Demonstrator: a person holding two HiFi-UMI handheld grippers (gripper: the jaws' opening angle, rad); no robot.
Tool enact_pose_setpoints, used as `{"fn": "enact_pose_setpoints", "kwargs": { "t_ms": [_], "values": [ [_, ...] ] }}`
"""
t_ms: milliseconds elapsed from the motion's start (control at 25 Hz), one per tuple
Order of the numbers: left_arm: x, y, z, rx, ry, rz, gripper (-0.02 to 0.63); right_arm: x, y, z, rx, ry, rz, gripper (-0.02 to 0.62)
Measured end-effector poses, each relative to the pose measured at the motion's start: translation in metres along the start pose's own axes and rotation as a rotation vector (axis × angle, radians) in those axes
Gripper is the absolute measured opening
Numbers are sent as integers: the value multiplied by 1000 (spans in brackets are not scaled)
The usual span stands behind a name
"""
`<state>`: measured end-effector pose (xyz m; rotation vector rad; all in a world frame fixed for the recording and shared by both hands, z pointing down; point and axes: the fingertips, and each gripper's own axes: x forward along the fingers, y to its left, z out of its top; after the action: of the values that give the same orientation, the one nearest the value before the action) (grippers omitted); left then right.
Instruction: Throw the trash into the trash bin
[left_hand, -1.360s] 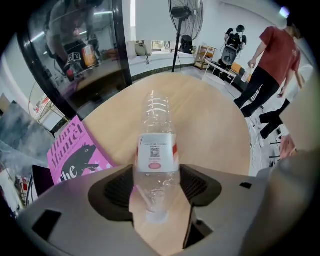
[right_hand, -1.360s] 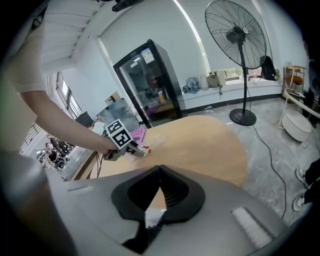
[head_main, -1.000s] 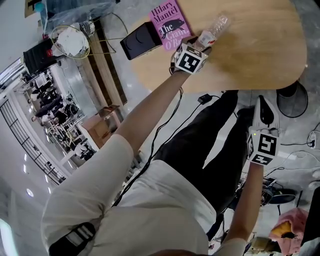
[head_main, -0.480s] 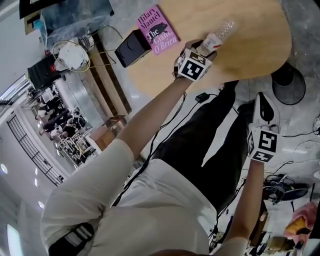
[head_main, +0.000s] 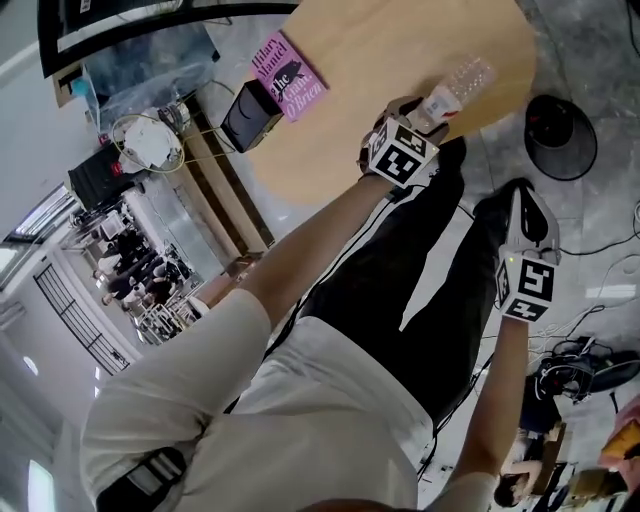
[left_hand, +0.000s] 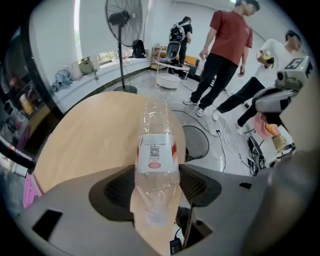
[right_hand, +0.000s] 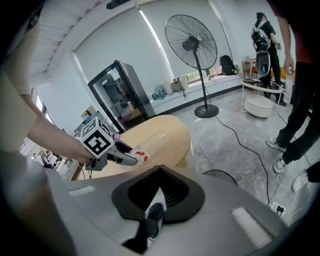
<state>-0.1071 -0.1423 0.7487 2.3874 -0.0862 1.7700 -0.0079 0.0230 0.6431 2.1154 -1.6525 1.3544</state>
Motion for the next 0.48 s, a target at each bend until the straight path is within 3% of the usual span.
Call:
{"fn": "enact_pose_setpoints", "kwargs": {
  "t_ms": [200, 480],
  "values": [
    [14, -65, 13, 91, 9, -65, 282, -20, -21, -14, 40, -16, -25, 11],
    [46, -136, 26, 135, 34, -125, 282, -47, -57, -38, 62, -31, -82, 11]
  ]
}}
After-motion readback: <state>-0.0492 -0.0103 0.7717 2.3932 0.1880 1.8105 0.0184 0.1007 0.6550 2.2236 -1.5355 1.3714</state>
